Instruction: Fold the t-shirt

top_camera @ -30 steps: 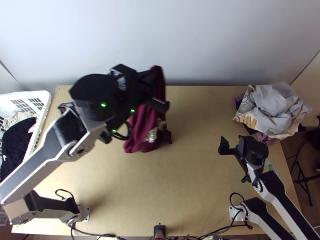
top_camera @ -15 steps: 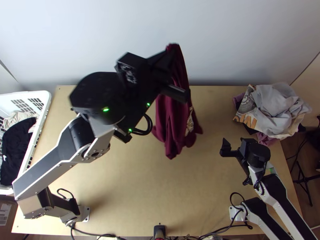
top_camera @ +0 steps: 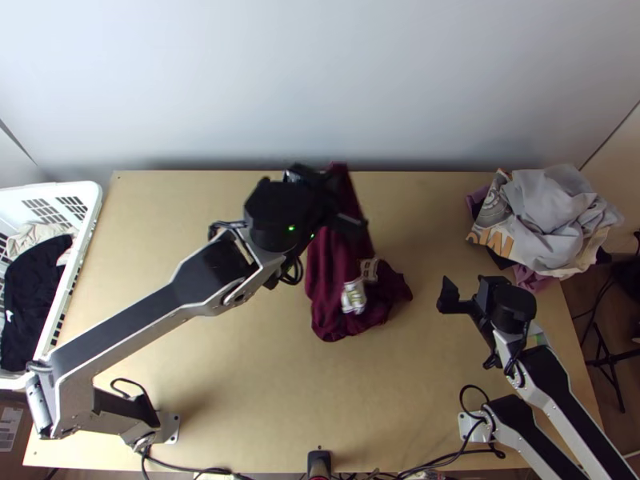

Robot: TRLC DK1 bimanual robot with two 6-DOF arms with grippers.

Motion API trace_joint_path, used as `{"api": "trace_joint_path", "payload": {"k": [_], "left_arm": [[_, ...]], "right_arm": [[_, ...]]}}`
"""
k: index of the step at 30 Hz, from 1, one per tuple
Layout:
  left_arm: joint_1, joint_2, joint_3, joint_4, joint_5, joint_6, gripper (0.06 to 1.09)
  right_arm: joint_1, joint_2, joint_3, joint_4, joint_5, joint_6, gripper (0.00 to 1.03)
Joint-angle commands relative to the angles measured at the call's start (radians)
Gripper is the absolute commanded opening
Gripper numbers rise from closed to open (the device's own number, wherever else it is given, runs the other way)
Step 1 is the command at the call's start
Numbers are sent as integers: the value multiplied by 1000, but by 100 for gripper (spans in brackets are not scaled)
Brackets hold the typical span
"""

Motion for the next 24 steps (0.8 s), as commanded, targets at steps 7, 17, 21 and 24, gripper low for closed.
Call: {"api": "trace_joint_path", "payload": {"k": [7, 17, 21, 24], "left_arm": [[459, -28, -546, 328, 180, 123, 9], [743, 83, -648, 394, 221, 172, 9], [801, 139, -650, 412, 223, 155, 9], [819, 169, -647, 412, 220, 144, 9]], "right_arm": [[5, 6, -36, 28, 0, -4, 98], [94, 69, -15, 0, -28, -1, 98], [126, 98, 19, -55, -155, 46, 98], [128, 128, 62, -87, -270, 76, 98]]}}
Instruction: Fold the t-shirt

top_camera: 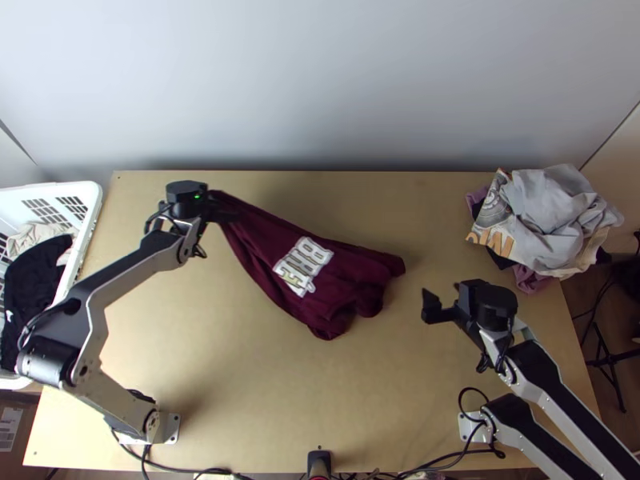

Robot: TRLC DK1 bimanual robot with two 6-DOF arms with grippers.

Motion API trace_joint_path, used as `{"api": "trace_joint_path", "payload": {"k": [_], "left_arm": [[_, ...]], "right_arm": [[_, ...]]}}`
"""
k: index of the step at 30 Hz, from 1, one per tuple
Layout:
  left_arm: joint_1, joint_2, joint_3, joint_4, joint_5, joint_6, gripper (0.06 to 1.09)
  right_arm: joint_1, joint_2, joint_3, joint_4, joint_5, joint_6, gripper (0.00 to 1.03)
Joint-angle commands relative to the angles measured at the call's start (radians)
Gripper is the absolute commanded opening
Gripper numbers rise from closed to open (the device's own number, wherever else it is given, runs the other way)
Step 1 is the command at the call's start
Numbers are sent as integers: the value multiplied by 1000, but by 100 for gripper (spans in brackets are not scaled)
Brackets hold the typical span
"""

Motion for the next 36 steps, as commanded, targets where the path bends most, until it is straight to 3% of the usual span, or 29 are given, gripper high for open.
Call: {"api": "trace_joint_path", "payload": {"k": [1, 7, 14, 26, 27, 28, 30, 31, 36], "left_arm": [[96, 71, -24, 21, 3, -16, 9], [110, 64, -31, 12, -3, -33, 9], [106, -18, -82, 6, -4, -36, 9], [97, -152, -142, 1, -3, -43, 9], [97, -158, -148, 1, -3, -45, 9], [94, -166, -153, 1, -3, -45, 9], [93, -180, -163, 1, -3, -49, 9], [91, -187, -171, 0, -3, -49, 9], [85, -219, -202, 0, -3, -49, 9]], "right_arm": [[31, 64, 69, -74, -211, 56, 98], [105, 220, 126, -84, -418, 99, 98], [235, 449, 184, 54, -429, 123, 98], [240, 760, 365, 138, -409, 109, 96], [232, 766, 371, 138, -400, 103, 88], [232, 763, 371, 140, -363, 88, 70], [233, 773, 387, 170, -303, 56, 11], [230, 777, 397, 176, -294, 56, 4], [174, 724, 471, 110, -294, 33, 3]]}}
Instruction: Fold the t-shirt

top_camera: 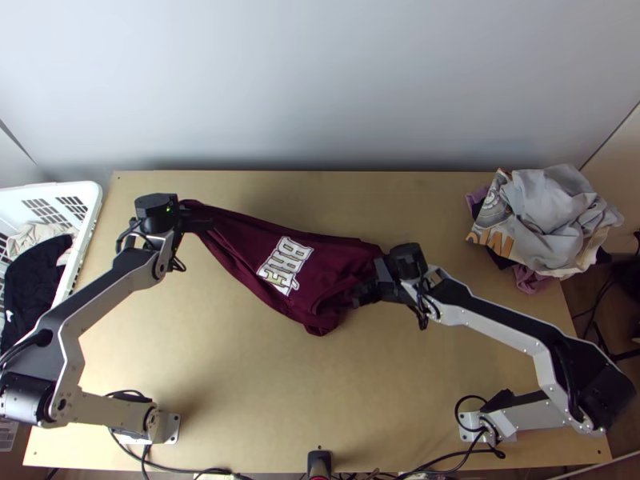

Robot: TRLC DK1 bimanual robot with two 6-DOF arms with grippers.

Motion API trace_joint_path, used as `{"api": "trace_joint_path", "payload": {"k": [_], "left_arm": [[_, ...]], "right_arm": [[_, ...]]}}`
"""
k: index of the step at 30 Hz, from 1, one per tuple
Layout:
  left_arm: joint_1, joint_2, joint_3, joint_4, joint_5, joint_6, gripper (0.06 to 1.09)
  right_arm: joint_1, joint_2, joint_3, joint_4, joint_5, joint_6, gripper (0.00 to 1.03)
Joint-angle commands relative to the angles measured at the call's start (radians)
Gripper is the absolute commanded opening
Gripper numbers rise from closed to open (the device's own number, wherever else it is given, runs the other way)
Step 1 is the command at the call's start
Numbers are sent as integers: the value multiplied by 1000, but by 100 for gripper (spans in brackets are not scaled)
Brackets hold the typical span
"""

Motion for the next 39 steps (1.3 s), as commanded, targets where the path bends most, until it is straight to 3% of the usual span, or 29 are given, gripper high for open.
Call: {"api": "trace_joint_path", "payload": {"k": [1, 5, 13, 24, 25, 26, 27, 28, 29, 35, 39], "left_arm": [[-7, -52, -42, -2, 1, -2, 9], [-10, -75, -62, 0, 2, -2, 9], [-67, -146, -66, 0, 4, -14, 9], [-165, -202, -141, -2, 4, -37, 9], [-174, -207, -150, 0, 4, -39, 9], [-179, -208, -154, 0, 4, -44, 9], [-183, -208, -155, -2, 4, -48, 9], [-185, -208, -155, 0, 4, -53, 9], [-186, -208, -154, 0, 4, -56, 9], [-197, -208, -169, 0, 2, -62, 9], [-194, -208, -173, 6, 2, -67, 9]], "right_arm": [[-62, -37, 111, -59, 37, -42, 3], [-129, -77, 278, -156, 35, -59, 3], [-277, 54, 619, -116, 41, -62, 3], [-347, 387, 711, 177, 192, -25, 3], [-347, 417, 711, 177, 192, -20, 8], [-349, 446, 711, 177, 192, -13, 21], [-352, 474, 708, 168, 190, 6, 44], [-353, 492, 703, 146, 190, 21, 77], [-353, 505, 697, 116, 190, 29, 101], [-333, 370, 536, 19, 183, 30, 99], [-310, 124, 335, -38, 54, 44, 99]]}}
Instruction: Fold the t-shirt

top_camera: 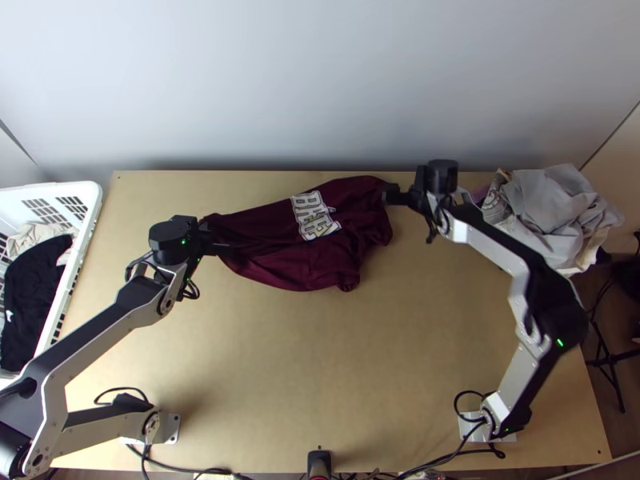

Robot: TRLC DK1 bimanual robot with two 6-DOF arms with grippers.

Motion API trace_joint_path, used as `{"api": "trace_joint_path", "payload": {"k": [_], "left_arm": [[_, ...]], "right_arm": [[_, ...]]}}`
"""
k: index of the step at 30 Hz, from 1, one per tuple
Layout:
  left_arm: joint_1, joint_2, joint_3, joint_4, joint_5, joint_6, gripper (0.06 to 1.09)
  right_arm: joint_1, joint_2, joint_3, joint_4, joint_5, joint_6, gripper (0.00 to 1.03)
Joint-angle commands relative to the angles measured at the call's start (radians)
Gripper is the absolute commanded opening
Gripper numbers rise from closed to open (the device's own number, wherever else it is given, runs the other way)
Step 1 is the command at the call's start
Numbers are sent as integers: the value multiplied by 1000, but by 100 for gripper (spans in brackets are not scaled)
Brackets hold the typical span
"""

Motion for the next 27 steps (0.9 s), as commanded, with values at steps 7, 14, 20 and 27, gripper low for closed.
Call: {"api": "trace_joint_path", "payload": {"k": [7, 14, 20, 27], "left_arm": [[-6, 11, -6, 12, 1, -31, 9], [-17, 9, 5, 11, -1, -30, 9], [-8, -14, 8, 5, -2, -14, 9], [5, -37, -8, 0, -1, -14, 9]], "right_arm": [[160, -460, -420, -265, -218, 1, 99], [210, -403, -484, -274, -244, 15, 99], [204, -302, -454, -199, -242, 18, 99], [146, -151, -312, -179, -238, 17, 99]]}}
